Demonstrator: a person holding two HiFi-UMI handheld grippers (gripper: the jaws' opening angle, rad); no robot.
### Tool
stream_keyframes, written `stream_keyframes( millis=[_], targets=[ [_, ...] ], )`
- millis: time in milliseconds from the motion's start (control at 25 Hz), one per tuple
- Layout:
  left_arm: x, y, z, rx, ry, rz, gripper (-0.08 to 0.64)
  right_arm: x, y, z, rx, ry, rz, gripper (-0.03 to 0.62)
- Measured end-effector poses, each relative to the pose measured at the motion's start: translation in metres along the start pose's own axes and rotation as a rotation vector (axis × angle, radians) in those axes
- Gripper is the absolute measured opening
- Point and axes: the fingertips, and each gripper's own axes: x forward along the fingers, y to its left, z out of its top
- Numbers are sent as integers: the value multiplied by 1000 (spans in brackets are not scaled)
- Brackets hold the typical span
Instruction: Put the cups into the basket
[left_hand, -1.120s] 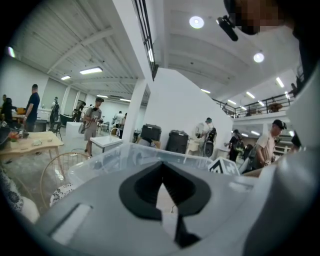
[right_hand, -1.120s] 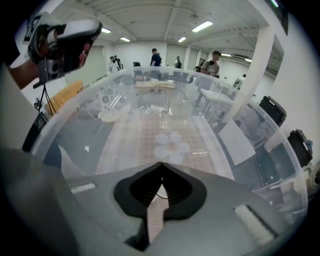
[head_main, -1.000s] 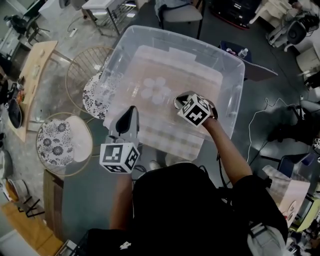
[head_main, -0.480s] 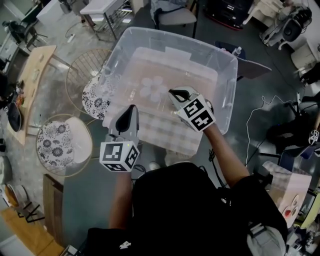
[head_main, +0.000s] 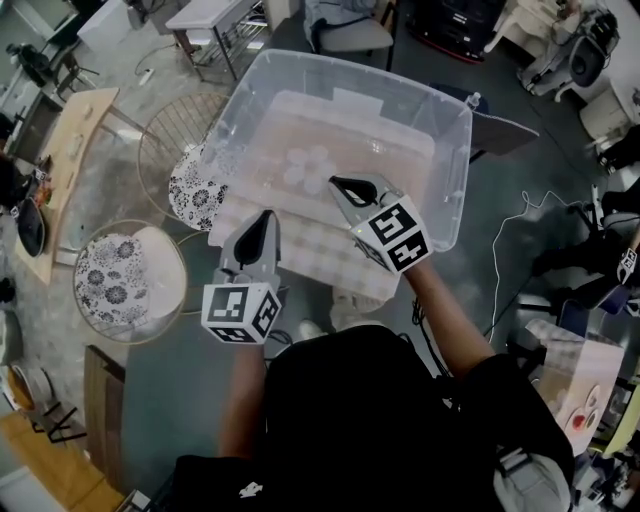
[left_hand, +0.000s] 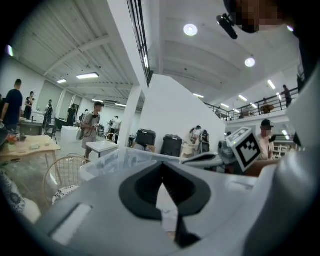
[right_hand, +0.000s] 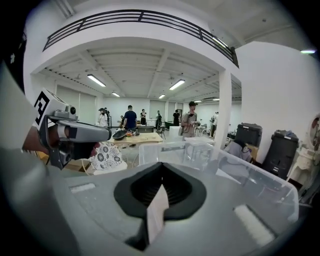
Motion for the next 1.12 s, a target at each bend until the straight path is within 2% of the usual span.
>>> stream_keyframes(
  millis=[160,600,880,1120],
  targets=[
    [-14,-5,-1,1,-4,-7,5,-10,16,6,-10,-32,-12,2],
    [-49,-13,2,25,-44,-51,5,-25,65,11,30,-59,30,3],
    [-71,-11,-2,31,-54,-63,5,-33,98,16,18,-97,44,3],
    [-86,-12,-6,27,-58,-75,5,-45,118,29,17,-200,57,3]
  ],
)
